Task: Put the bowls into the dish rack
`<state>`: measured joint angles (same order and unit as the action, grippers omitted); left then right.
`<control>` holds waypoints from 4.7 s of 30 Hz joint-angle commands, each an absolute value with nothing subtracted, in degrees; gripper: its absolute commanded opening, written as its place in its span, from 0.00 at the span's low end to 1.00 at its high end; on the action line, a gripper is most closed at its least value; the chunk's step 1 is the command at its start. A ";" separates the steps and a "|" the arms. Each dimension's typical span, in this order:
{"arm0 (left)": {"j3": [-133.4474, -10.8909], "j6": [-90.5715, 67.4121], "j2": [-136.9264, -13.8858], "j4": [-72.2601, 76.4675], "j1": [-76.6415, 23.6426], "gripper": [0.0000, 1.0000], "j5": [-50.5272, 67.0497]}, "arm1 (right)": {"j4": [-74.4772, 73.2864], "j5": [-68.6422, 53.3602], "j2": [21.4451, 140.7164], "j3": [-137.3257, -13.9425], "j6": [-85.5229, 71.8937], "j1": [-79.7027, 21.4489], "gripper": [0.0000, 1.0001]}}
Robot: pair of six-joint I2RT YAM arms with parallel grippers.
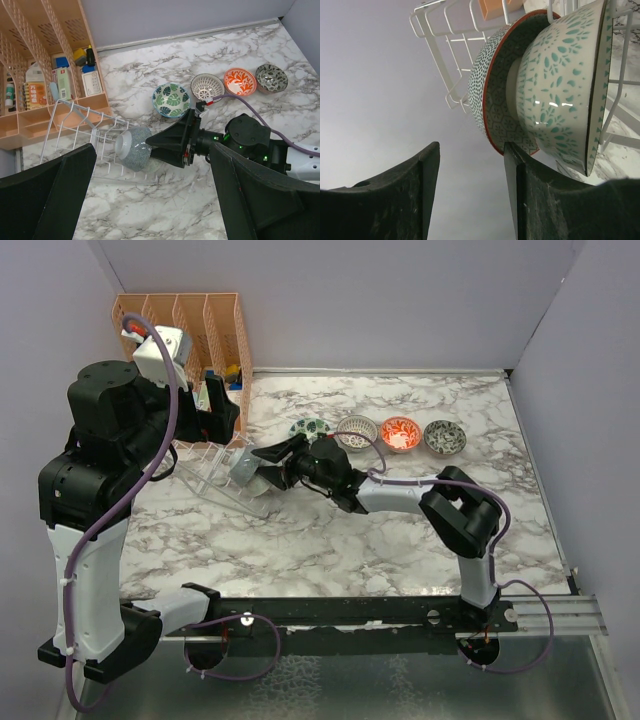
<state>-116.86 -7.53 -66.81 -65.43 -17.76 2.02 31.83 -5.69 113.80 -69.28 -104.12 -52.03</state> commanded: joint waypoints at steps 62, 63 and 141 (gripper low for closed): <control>-116.95 -5.88 -68.40 -66.63 -19.01 0.99 -5.52 | -34.89 7.28 120.66 -103.37 -0.17 -34.89 0.63; -116.97 -5.92 -68.50 -66.64 -19.01 0.99 -5.66 | -34.63 7.40 121.10 -103.32 0.22 -34.71 0.63; -123.86 -6.04 -67.96 -64.61 -19.14 0.99 -0.35 | 66.83 1.68 124.84 -83.93 -99.55 -55.07 0.03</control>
